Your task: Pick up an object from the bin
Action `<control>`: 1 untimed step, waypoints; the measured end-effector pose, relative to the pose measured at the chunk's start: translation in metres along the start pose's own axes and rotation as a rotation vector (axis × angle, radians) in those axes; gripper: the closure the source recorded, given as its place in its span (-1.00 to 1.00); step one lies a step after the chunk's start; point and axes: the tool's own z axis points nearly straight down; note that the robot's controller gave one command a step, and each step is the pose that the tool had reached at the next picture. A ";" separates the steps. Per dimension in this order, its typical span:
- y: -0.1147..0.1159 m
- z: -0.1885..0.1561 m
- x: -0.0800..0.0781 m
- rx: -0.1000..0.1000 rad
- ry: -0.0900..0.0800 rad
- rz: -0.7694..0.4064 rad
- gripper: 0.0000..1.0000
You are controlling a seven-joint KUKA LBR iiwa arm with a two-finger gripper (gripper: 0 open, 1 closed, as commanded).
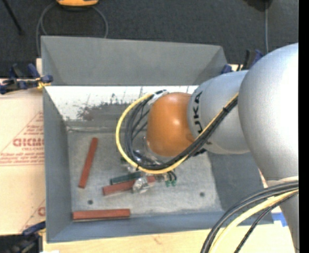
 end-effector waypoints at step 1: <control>0.000 0.000 0.000 0.000 0.000 0.001 1.00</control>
Offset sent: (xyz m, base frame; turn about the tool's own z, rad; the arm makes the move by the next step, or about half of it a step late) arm 0.0088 0.0358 0.1391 -0.0284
